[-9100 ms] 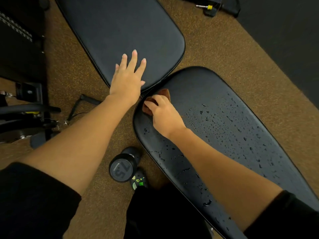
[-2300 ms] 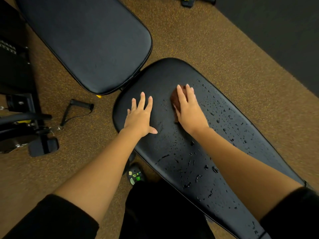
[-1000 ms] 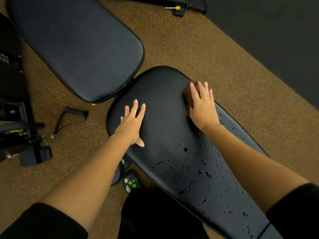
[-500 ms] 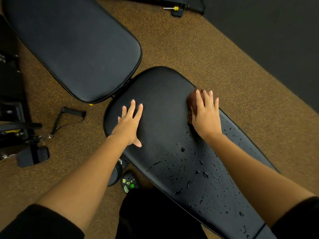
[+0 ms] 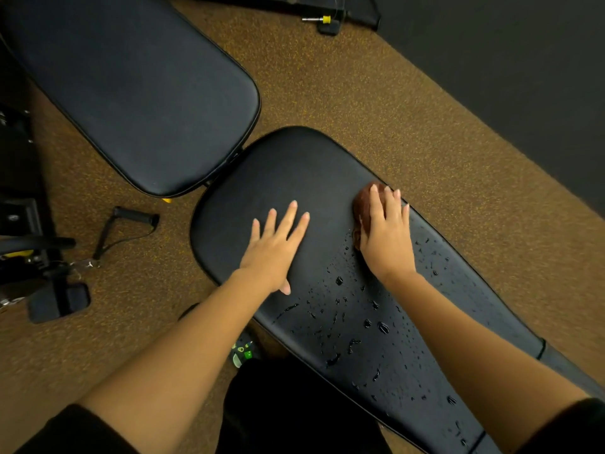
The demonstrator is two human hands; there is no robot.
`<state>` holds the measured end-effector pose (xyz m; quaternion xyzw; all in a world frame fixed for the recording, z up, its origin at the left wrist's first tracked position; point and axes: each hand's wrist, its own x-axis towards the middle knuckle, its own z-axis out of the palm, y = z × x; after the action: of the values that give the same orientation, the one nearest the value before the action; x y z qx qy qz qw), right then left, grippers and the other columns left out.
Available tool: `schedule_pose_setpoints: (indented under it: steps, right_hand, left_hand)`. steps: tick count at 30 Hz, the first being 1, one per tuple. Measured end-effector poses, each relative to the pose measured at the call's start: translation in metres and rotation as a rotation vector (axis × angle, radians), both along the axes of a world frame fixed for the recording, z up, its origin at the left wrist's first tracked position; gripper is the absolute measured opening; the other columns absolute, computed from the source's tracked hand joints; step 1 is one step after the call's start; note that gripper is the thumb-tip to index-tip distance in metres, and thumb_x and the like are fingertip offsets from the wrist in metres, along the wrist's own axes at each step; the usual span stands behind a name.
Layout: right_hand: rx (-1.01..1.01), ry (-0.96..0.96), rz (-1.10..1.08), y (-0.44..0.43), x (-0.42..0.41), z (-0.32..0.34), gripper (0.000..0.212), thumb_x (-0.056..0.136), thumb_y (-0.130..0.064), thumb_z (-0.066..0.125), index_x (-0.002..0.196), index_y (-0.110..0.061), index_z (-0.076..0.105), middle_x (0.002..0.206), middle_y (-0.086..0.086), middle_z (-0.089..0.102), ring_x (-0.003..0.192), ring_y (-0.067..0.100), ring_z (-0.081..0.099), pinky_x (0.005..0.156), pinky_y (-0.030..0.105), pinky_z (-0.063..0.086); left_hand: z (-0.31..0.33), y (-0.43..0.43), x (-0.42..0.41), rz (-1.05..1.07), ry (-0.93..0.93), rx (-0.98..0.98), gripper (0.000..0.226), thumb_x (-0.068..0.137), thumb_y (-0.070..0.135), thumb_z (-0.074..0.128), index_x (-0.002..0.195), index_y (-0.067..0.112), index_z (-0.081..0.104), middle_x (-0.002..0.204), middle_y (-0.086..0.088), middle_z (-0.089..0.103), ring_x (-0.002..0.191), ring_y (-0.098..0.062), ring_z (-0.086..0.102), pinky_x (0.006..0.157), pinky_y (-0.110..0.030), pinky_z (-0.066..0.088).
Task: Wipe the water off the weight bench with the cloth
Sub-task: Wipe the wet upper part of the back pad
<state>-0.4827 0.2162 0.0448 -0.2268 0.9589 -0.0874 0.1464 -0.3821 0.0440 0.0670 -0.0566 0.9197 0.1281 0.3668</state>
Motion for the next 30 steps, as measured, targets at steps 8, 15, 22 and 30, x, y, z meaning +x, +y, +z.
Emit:
schedule_pose_setpoints:
  steps: [8,15,22,30]
  right_hand:
    - [0.084,0.033,0.027,0.009,-0.022,0.001,0.065,0.094,-0.019,0.047,0.148,-0.006,0.014,0.153,0.019,0.019,0.144,0.035,0.005,0.114,0.053,-0.001]
    - [-0.002,-0.014,-0.008,0.012,0.011,0.003,0.065,0.092,-0.012,0.049,0.148,-0.003,0.015,0.153,0.022,0.018,0.143,0.038,0.005,0.117,0.049,0.002]
    - [0.109,0.074,0.11,0.029,-0.005,0.004,0.066,0.091,-0.02,0.054,0.147,-0.005,0.022,0.149,0.02,0.029,0.143,0.037,0.012,0.113,0.056,0.002]
    - [0.001,0.012,-0.007,0.025,0.009,0.005,0.065,0.093,-0.012,0.049,0.148,-0.004,0.016,0.152,0.021,0.02,0.143,0.036,0.006,0.117,0.046,0.003]
  left_hand:
    - [-0.006,0.01,0.002,-0.018,-0.04,0.041,0.13,0.067,0.03,0.081,0.144,0.024,-0.023,0.15,0.001,-0.034,0.142,-0.029,-0.019,0.114,-0.057,0.006]
    - [-0.009,0.01,0.004,-0.001,-0.028,0.058,0.131,0.065,0.028,0.082,0.145,0.024,-0.022,0.15,0.002,-0.034,0.141,-0.028,-0.02,0.113,-0.059,0.007]
    - [-0.01,0.008,0.004,0.0,-0.022,0.062,0.13,0.065,0.029,0.082,0.144,0.025,-0.022,0.15,0.003,-0.034,0.141,-0.027,-0.02,0.112,-0.058,0.007]
    - [-0.01,0.009,0.005,-0.014,-0.015,0.038,0.13,0.065,0.033,0.081,0.144,0.026,-0.022,0.15,0.004,-0.033,0.142,-0.027,-0.019,0.113,-0.057,0.007]
